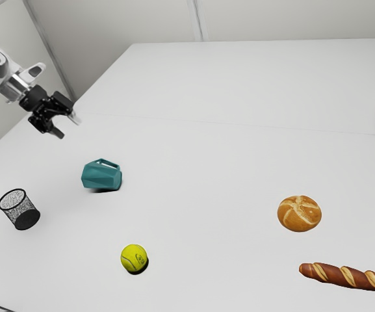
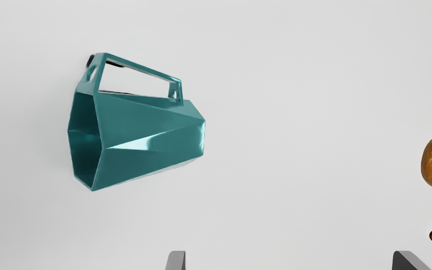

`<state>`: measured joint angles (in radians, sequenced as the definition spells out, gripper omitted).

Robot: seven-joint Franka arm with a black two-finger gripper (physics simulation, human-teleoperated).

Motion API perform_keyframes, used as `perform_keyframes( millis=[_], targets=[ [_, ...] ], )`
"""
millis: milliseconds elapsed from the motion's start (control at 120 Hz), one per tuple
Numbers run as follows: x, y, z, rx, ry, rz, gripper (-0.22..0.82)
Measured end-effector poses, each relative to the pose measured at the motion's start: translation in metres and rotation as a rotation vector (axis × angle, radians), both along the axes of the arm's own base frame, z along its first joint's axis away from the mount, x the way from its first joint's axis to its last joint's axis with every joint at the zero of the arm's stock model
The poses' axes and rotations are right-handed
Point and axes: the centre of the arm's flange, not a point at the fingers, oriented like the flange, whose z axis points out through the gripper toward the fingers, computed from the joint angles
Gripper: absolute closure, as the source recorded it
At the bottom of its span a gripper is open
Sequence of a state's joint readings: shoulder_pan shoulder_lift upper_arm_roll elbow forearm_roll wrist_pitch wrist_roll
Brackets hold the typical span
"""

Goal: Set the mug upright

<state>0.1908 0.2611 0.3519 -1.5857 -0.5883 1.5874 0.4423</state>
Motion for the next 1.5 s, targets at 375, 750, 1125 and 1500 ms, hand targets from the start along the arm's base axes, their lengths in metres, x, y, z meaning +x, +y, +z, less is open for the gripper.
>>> perform_keyframes(
  millis=[375,750,1125,1500],
  targets=[
    [0.009,0.068,-0.117,-0.168,-0.002,0.026,0.00],
    [0.022,0.045,-0.198,-0.381,-0.078,0.048,0.00],
    [0.022,0.038,-0.204,-0.424,-0.130,0.018,0.61],
    [0.027,0.019,-0.160,-0.383,-0.185,-0.082,0.76]
  ],
)
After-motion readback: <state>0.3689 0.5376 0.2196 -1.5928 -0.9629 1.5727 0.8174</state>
